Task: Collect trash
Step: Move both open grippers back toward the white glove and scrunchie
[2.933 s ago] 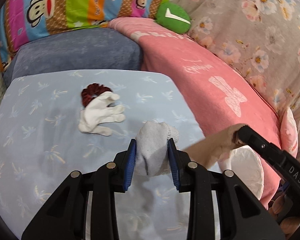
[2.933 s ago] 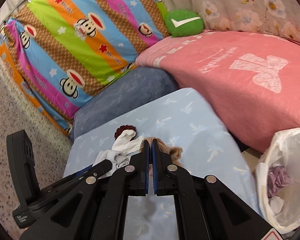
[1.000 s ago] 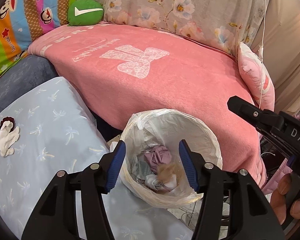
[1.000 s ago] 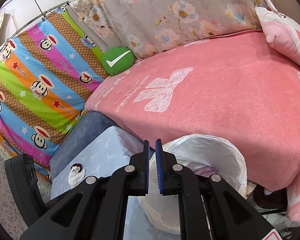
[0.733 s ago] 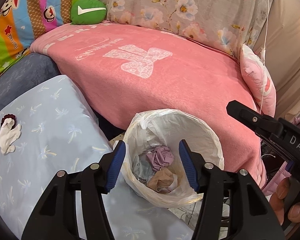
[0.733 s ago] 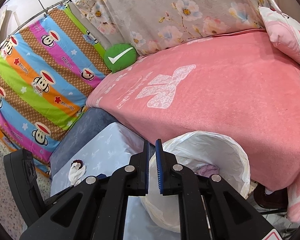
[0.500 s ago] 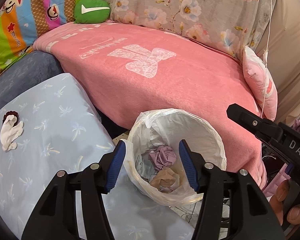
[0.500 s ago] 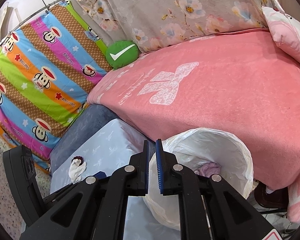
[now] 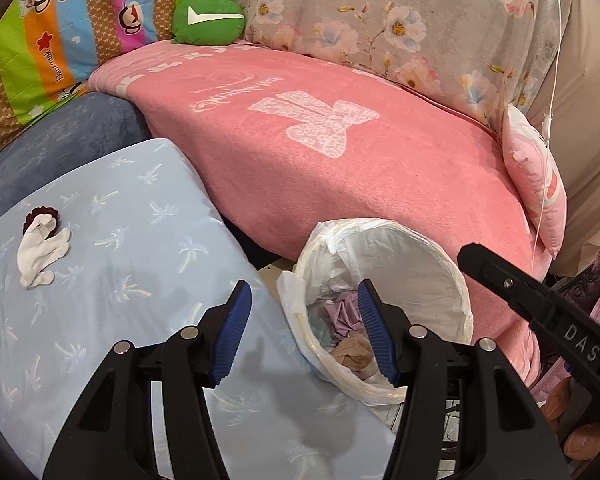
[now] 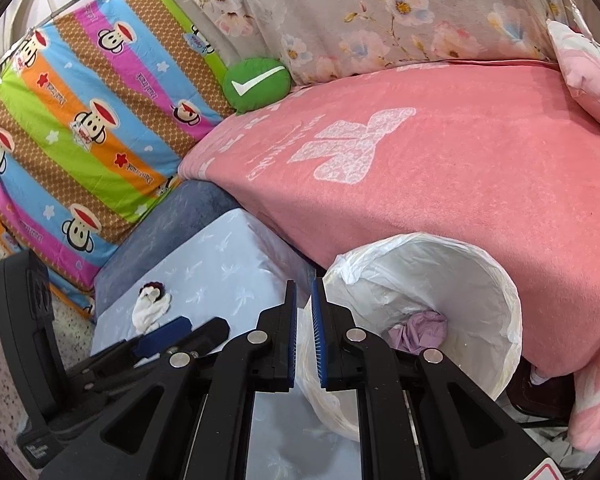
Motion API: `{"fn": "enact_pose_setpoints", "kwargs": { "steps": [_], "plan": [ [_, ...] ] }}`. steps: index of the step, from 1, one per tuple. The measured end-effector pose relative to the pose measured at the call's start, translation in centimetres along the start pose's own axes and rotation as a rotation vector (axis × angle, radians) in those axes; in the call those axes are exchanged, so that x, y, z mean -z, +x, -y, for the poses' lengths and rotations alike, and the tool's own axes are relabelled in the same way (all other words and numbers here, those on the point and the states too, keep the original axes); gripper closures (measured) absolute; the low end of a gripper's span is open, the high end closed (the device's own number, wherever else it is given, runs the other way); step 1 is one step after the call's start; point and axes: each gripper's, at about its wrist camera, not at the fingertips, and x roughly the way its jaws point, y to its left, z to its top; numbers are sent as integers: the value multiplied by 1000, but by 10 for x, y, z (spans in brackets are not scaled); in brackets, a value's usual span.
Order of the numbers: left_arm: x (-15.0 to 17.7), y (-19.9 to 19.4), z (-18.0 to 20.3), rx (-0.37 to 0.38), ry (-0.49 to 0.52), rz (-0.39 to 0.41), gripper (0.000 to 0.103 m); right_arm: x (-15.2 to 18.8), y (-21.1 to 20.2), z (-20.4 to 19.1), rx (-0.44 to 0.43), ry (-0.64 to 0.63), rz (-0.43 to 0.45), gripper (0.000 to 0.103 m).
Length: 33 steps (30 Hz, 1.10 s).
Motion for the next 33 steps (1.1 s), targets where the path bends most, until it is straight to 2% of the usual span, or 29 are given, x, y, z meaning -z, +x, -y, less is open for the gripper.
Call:
{"fn": "enact_pose_setpoints", "kwargs": {
  "steps": [6, 19, 33],
  "plan": [
    [4, -2, -17, -24, -29, -2, 50, 12, 10, -11, 5, -34, -34, 88],
    [13, -9, -61, -96, -89, 3, 50, 29, 36, -56, 0, -147, -95, 88],
    [25, -17, -129, -181, -180, -2, 50, 40, 74, -117, -30, -241, -152, 85]
  ]
}}
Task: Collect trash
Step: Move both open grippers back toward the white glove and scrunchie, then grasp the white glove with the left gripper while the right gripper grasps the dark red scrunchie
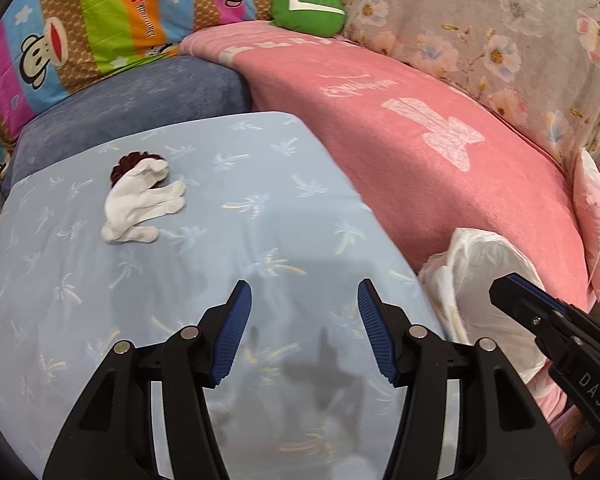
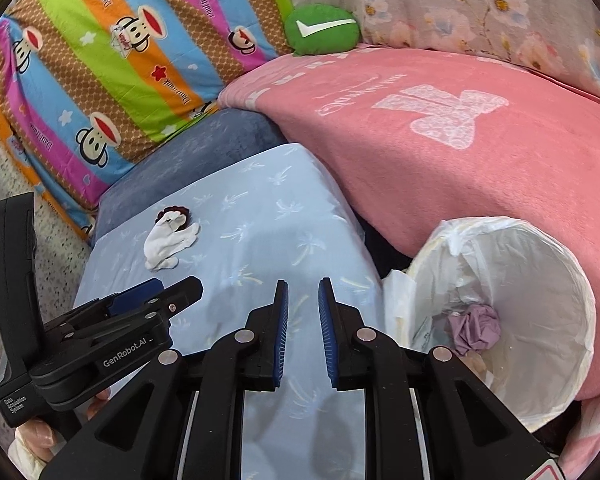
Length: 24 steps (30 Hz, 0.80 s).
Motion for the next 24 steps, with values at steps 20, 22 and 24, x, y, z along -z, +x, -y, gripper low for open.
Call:
{"fn": "enact_pose_setpoints", "kwargs": {
  "steps": [20, 22, 24],
  "plan": [
    [-23, 30, -134, -168, -154, -22, 39, -23, 104, -106, -77, -125, -115, 83],
    [-27, 37, -143, -175, -157, -28, 39, -26, 117, -117, -82, -134, -127, 82],
    [-32, 43, -153, -177, -167, -33, 39, -30, 129, -125, -88, -141, -136, 79]
  ]
}}
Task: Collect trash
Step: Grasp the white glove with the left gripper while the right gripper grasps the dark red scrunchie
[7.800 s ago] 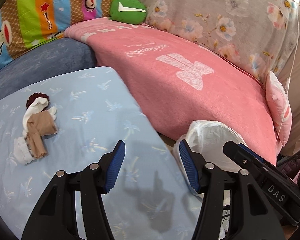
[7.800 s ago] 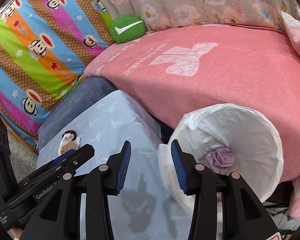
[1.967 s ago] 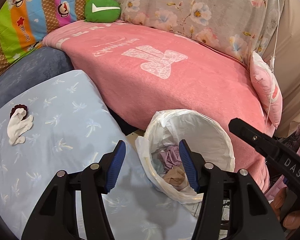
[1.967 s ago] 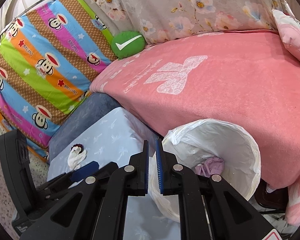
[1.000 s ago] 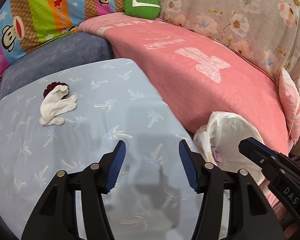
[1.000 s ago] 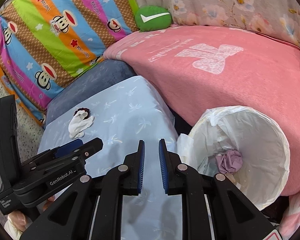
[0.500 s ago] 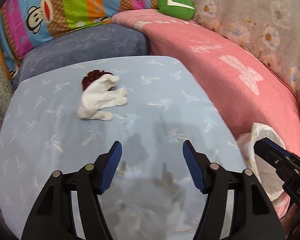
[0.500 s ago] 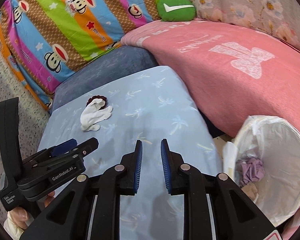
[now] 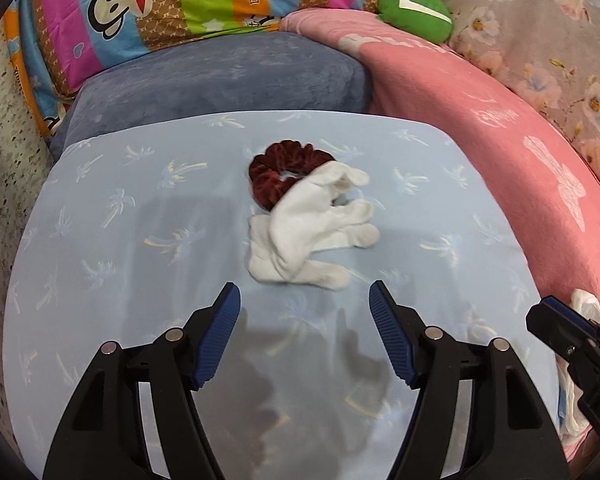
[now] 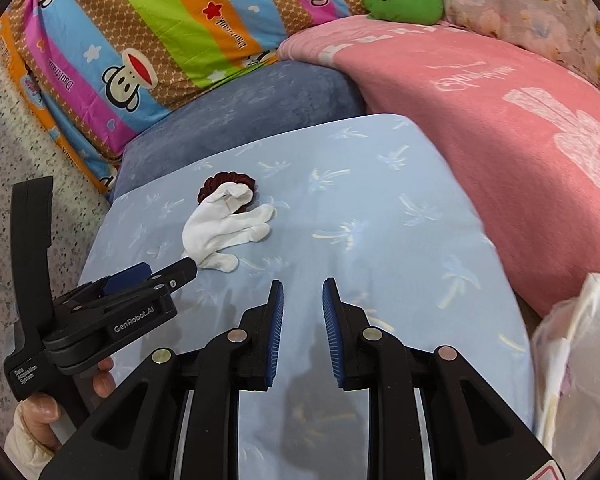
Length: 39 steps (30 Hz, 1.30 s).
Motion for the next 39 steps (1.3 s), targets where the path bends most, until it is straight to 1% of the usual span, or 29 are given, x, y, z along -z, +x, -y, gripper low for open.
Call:
{"fn": "enact_pose_setpoints", "kwargs": {
  "steps": [5, 8, 9, 10, 11, 13, 15, 16, 19, 21, 24, 27, 29, 31, 36, 39],
  "plan": [
    [-15, 19, -12, 13, -12, -15, 39, -14, 27, -14, -13, -7, -19, 78],
    [-21, 32, -17, 37, -28, -37, 40, -20, 41, -20, -20, -8, -30, 78],
    [-22, 36, -18, 45, -31, -42, 42, -23, 45, -22, -21, -11, -33, 78],
    [-22, 38, -19, 53, -31, -47, 50, -24, 49, -23, -22, -13, -35, 78],
    [-23, 41, -20, 66, -28, -58, 55, -25, 52, -25, -23, -14, -38, 78],
    [-23, 46, -22, 100, -28, -79, 81, -30, 61, -31, -26, -18, -45, 78],
    [-23, 44, -26, 118, -35, -74, 87, -34, 67, -35, -31, -23, -50, 78],
    [-23, 40, -29, 128, -40, -66, 89, -36, 70, -38, -35, -26, -51, 78],
    [-23, 24, -43, 148, -66, -36, 90, -43, 78, -46, -44, -38, -52, 78],
    [-25, 15, -50, 132, -70, -10, 90, -49, 84, -52, -52, -43, -50, 76],
    [-31, 4, -65, 74, -76, 28, 90, -58, 95, -62, -54, -56, -45, 72],
    [-40, -1, -77, -9, -78, 61, 90, -69, 109, -69, -64, -50, -54, 71],
    [-45, -1, -84, -69, -82, 73, 90, -75, 120, -73, -64, -45, -61, 71],
    [-49, 3, -89, -105, -83, 76, 90, -80, 131, -76, -64, -41, -71, 70],
    [-54, 14, -93, -122, -90, 69, 90, -90, 162, -80, -36, -25, -97, 70],
    [-53, 19, -92, -117, -90, 61, 90, -91, 181, -82, -4, -28, -119, 70]
  ]
}}
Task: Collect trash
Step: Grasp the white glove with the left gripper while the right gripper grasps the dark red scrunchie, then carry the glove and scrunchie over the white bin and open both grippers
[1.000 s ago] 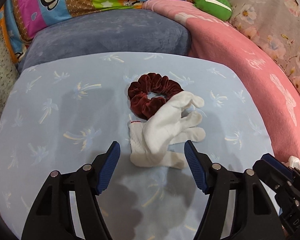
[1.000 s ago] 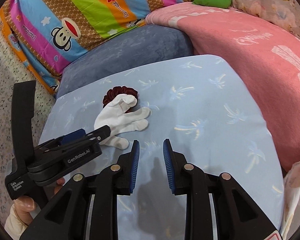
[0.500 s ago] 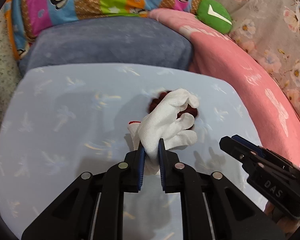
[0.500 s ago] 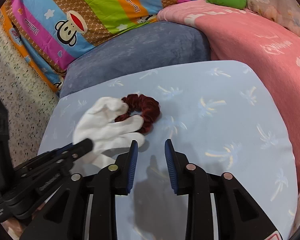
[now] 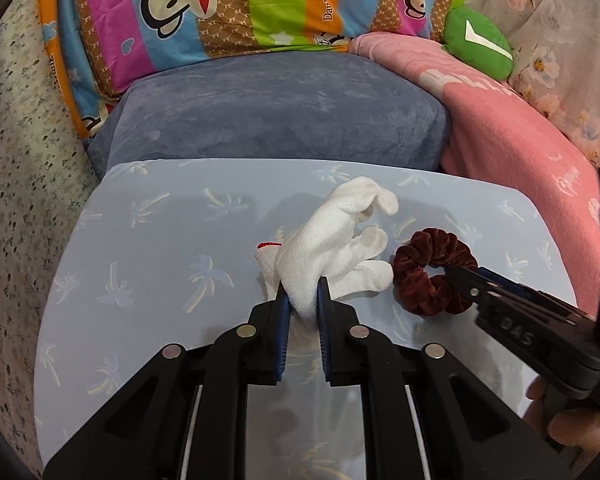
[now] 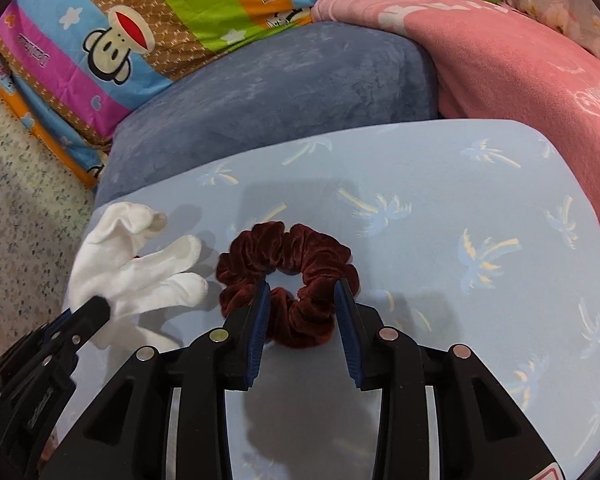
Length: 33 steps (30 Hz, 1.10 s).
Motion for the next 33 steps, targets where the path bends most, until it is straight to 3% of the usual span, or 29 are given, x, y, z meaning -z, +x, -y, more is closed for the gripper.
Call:
{"fn": "enact_pose_setpoints", "kwargs": {
  "steps": [4, 9, 14, 27, 33],
  "plan": [
    [3, 2, 5, 14, 4, -9, 90, 2, 7, 1, 15, -10, 0, 69],
    [11, 1, 11, 25, 9, -22, 90, 12, 4, 3, 14, -19, -12, 83],
    [20, -8, 17, 35, 12, -28, 90, 28, -13, 8, 15, -16, -14, 89],
    [59, -51, 63, 91, 75, -22, 90, 109, -106, 59, -14, 112, 36, 90],
    [81, -75, 98, 143, 131, -20, 90, 148, -156, 84, 12, 134, 79, 90]
  ]
}}
